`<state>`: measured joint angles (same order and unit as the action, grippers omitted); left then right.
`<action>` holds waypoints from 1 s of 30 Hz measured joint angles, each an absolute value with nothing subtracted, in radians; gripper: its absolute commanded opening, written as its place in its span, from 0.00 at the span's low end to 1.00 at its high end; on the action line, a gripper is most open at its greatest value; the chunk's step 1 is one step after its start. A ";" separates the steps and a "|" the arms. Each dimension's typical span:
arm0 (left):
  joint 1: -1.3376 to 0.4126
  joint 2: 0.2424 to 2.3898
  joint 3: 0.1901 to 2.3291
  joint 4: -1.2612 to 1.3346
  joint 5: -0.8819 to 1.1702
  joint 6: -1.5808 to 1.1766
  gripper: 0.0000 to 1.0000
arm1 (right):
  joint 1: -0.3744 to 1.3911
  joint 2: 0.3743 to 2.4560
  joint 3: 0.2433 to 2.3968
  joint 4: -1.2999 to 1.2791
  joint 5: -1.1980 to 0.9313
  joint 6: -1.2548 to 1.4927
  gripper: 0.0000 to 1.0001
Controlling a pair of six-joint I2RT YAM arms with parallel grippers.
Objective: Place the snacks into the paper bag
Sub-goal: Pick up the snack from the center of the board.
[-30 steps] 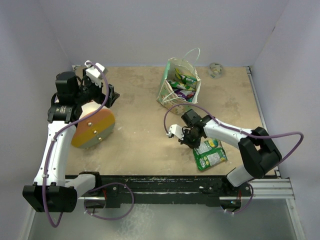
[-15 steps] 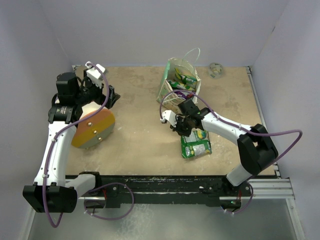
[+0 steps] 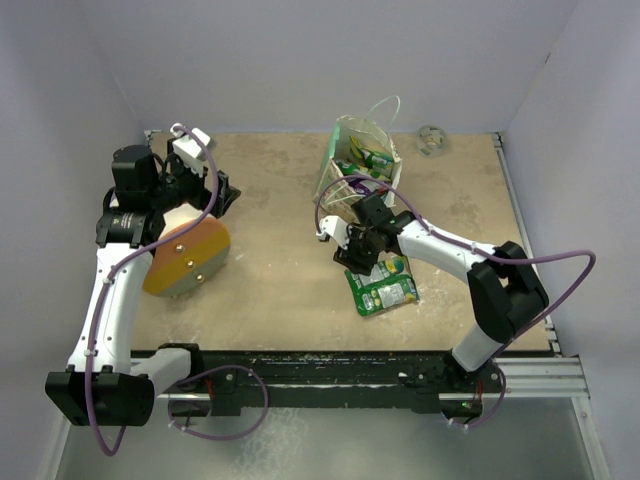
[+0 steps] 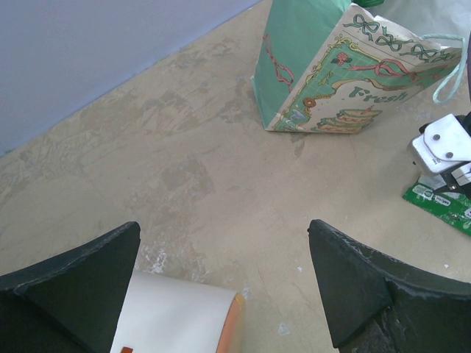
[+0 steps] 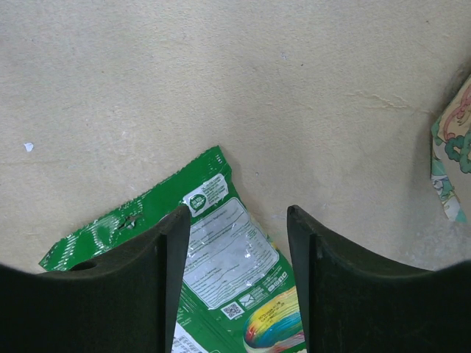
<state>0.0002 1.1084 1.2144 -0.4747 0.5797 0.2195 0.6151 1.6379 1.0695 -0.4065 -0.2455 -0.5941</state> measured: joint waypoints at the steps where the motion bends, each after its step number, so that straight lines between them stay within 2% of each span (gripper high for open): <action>1: 0.000 1.108 1.214 -0.475 0.580 0.220 0.99 | 0.615 1.639 1.069 -0.407 -0.244 -0.594 0.60; 7: 0.000 1.107 1.214 -0.475 0.582 0.220 0.99 | 0.616 1.718 1.104 -0.423 -0.235 -0.596 0.63; 14: 0.000 1.098 1.214 -0.475 0.583 0.220 0.99 | 0.624 1.771 1.116 -0.448 -0.229 -0.598 0.55; 17: 0.000 1.097 1.214 -0.475 0.584 0.220 0.99 | 0.628 1.773 1.116 -0.461 -0.229 -0.603 0.47; 22: 0.000 1.097 1.214 -0.475 0.584 0.220 0.99 | 0.628 1.773 1.114 -0.472 -0.229 -0.611 0.29; 24: 0.000 1.097 1.214 -0.475 0.584 0.220 0.99 | 0.628 1.773 1.109 -0.471 -0.230 -0.612 0.20; 27: 0.000 1.097 1.214 -0.475 0.584 0.220 0.99 | 0.628 1.772 1.108 -0.470 -0.229 -0.614 0.00; 30: 0.000 1.097 1.214 -0.475 0.584 0.220 0.99 | 0.628 1.764 1.106 -0.475 -0.230 -0.613 0.00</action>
<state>0.0002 1.0973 1.2144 -0.4751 0.5842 0.2195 0.6281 1.7641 1.1065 -0.4751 -0.2302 -0.6128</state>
